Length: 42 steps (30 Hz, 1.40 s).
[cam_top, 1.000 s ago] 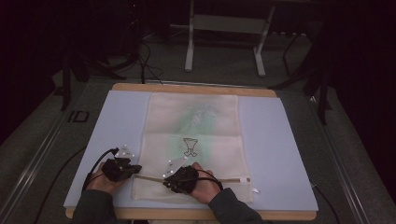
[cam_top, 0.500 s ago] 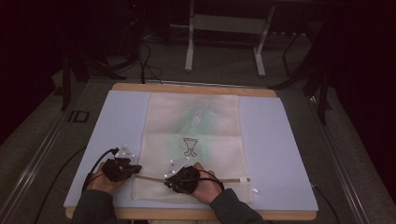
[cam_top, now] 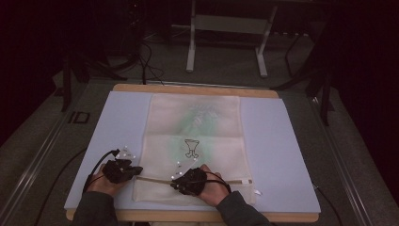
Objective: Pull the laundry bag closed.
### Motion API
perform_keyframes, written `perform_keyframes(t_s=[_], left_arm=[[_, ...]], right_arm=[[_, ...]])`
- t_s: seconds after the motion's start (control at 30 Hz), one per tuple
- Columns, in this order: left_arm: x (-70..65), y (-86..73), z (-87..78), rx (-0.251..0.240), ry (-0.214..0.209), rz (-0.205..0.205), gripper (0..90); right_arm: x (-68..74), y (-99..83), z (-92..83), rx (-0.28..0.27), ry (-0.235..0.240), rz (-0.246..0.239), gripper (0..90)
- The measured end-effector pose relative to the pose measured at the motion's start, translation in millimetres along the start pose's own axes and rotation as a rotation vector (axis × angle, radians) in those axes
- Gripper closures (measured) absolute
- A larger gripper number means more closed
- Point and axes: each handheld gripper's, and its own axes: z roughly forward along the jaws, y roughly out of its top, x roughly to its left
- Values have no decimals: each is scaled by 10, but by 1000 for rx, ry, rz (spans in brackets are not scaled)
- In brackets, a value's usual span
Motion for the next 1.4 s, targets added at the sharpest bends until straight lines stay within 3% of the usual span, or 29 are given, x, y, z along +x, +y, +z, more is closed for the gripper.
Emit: perform_keyframes(t_s=[0.73, 1.13, 1.4], left_arm=[[3, 2, 1, 1, -2, -3, 898], [6, 1, 2, -1, -5, -8, 898], [6, 1, 3, -2, -6, -10, 898]], right_arm=[[-100, -217, -188, 5, -1, 17, 822], [-219, -427, -381, 6, 16, 39, 822], [-273, -583, -508, 18, 1, 43, 822]])
